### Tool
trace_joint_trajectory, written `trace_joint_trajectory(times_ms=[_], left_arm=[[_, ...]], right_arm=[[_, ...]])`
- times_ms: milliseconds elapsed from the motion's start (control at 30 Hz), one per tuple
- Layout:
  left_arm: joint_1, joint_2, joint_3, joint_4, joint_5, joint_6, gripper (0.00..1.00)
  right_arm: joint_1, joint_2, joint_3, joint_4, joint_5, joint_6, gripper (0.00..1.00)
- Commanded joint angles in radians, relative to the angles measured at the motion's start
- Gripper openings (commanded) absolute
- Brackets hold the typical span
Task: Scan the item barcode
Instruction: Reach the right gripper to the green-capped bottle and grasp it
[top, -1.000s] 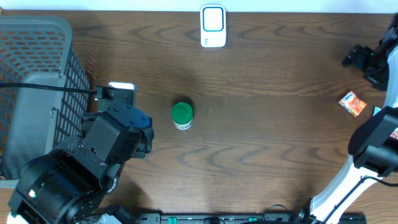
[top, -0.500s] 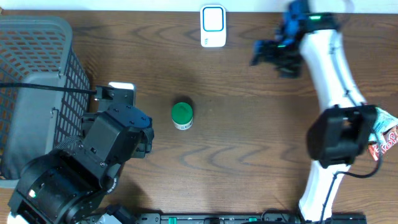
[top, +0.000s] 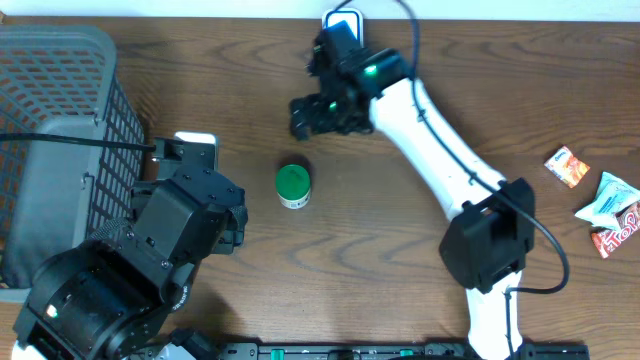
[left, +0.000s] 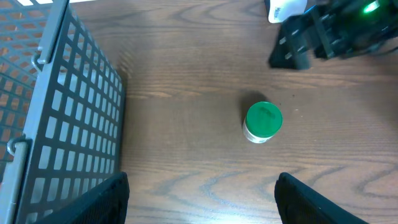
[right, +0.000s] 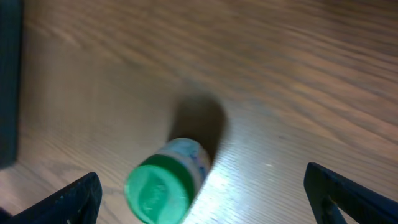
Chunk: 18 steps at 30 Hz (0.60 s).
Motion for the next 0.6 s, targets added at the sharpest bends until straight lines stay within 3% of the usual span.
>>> trace_joint_trajectory(times_ms=[0, 567], left_arm=[[0.003, 0.0, 0.01, -0.004, -0.013, -0.013, 0.75], [0.003, 0.0, 0.01, -0.004, -0.013, -0.013, 0.75]], right_arm=[[0.069, 0.053, 0.001, 0.004, 0.086, -0.027, 0.99], [0.188, 0.166, 0.001, -0.072, 0.137, -0.065, 0.99]])
